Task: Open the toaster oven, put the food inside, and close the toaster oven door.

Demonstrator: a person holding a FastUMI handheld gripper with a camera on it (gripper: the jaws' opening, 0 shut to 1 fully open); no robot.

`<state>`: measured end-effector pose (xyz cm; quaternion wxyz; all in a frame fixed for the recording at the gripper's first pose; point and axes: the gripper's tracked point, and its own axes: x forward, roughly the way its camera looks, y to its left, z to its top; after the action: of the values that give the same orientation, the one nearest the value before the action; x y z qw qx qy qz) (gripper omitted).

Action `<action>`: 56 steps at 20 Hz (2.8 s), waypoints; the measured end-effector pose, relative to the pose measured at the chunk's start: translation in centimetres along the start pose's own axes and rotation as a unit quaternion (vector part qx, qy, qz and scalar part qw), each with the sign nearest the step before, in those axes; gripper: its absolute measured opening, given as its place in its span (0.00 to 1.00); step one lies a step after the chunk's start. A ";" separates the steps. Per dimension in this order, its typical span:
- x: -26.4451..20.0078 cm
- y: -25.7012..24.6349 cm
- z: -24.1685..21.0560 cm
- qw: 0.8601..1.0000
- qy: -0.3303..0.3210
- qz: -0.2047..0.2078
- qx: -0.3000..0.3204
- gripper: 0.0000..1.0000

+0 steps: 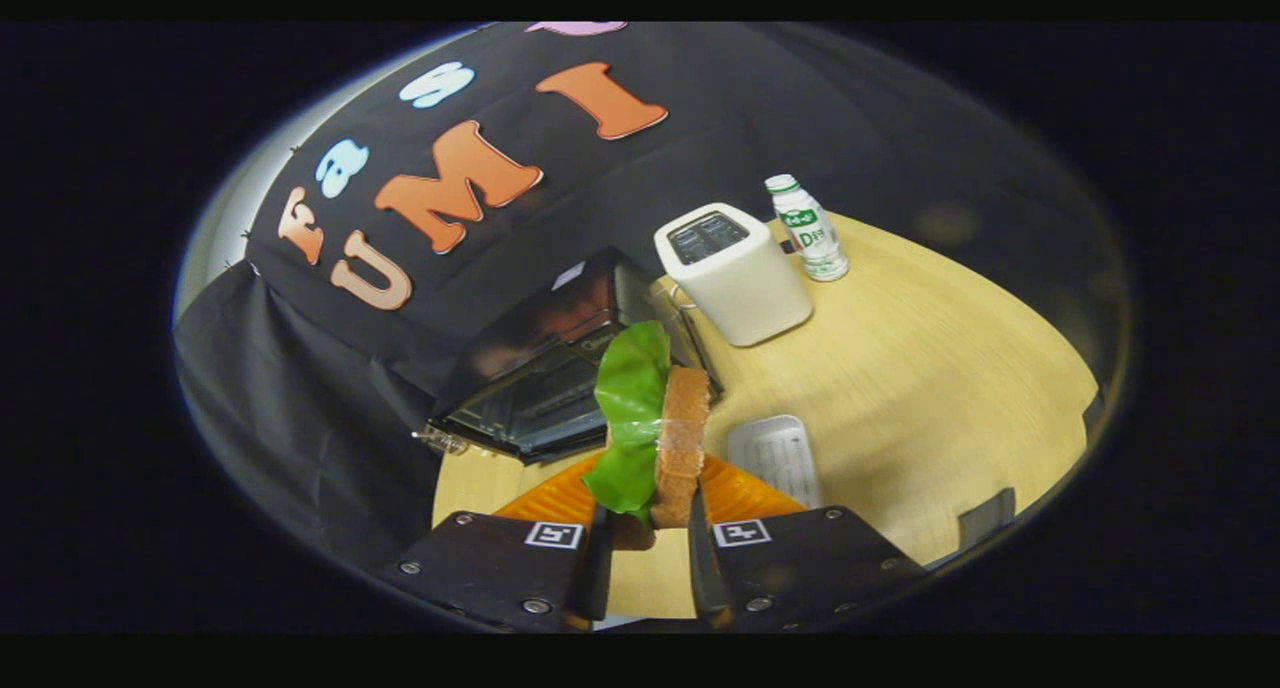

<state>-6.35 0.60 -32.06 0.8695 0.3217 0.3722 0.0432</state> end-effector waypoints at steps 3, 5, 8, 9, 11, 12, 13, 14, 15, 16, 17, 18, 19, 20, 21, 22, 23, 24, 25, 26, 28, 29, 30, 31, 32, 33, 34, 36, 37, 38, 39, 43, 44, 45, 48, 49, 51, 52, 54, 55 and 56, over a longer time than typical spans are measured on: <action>1.8 3.1 -1.1 1.000 0.009 0.027 0.010 0.33; 3.0 5.2 -1.8 0.999 0.014 0.045 0.009 0.33; 4.7 8.1 -3.0 0.996 0.030 0.072 0.029 0.33; 5.3 8.8 -2.9 0.996 0.028 0.079 0.031 0.33; 6.6 10.1 -3.1 0.995 0.027 0.092 0.033 0.33; 7.3 10.2 -3.3 0.995 0.029 0.091 0.039 0.33; 8.1 10.3 -3.6 0.994 0.032 0.089 0.050 0.33; 8.9 10.6 -3.8 0.993 0.031 0.092 0.062 0.33; 9.6 10.9 -3.9 0.992 0.030 0.098 0.071 0.33; 10.4 11.0 -4.1 0.991 0.030 0.101 0.078 0.33; 11.2 11.0 -4.5 0.991 0.033 0.100 0.081 0.33; 12.1 10.8 -4.9 0.991 0.032 0.097 0.085 0.33; 13.1 10.5 -5.3 0.991 0.035 0.090 0.090 0.33; 13.7 10.3 -5.6 0.991 0.035 0.085 0.097 0.33; 14.1 10.3 -5.3 0.990 0.026 0.088 0.103 0.33; 14.7 10.5 -4.9 0.989 0.015 0.093 0.110 0.33; 15.2 10.7 -4.6 0.988 0.006 0.098 0.118 0.33; 15.9 10.6 -4.2 0.987 -0.001 0.099 0.129 0.33; 16.8 10.4 -4.0 0.986 -0.005 0.095 0.138 0.33; 17.7 10.1 -3.9 0.985 -0.006 0.088 0.149 0.33; 19.2 10.3 -3.4 0.980 -0.015 0.092 0.176 0.33; 19.9 10.2 -3.1 0.978 -0.024 0.092 0.183 0.33; 20.5 10.2 -2.8 0.978 -0.031 0.088 0.188 0.33; 21.2 10.0 -2.7 0.977 -0.039 0.082 0.191 0.33; 21.8 9.8 -2.4 0.976 -0.048 0.077 0.198 0.33; 22.3 9.6 -2.2 0.975 -0.057 0.070 0.205 0.33; 22.6 9.8 -2.0 0.974 -0.066 0.068 0.204 0.33; 23.4 9.8 -1.9 0.976 -0.078 0.057 0.196 0.33; 23.8 9.7 -1.7 0.976 -0.086 0.049 0.194 0.33; 24.3 9.7 -1.7 0.977 -0.091 0.042 0.190 0.33; 24.6 9.6 -1.6 0.977 -0.097 0.037 0.185 0.33; 25.0 9.3 -1.4 0.981 -0.113 0.016 0.156 0.34; 24.8 9.2 -1.4 0.984 -0.119 0.007 0.136 0.35; 24.2 8.9 -1.2 0.986 -0.127 -0.009 0.107 0.39; 23.8 8.3 -0.4 0.989 -0.132 -0.055 0.028 0.58; 23.5 7.7 -0.5 0.989 -0.127 -0.072 0.006 0.67; 22.8 6.8 -0.4 0.988 -0.122 -0.091 -0.034 0.81; 22.5 6.7 -0.7 0.988 -0.112 -0.095 -0.047 0.85; 21.0 6.0 -1.0 0.986 -0.106 -0.110 -0.073 0.92; 20.2 5.8 -1.2 0.985 -0.100 -0.112 -0.081 0.93; 19.4 5.6 -1.5 0.985 -0.093 -0.114 -0.088 0.94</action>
<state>7.54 11.90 -41.50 0.9247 0.2018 0.3184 -0.0534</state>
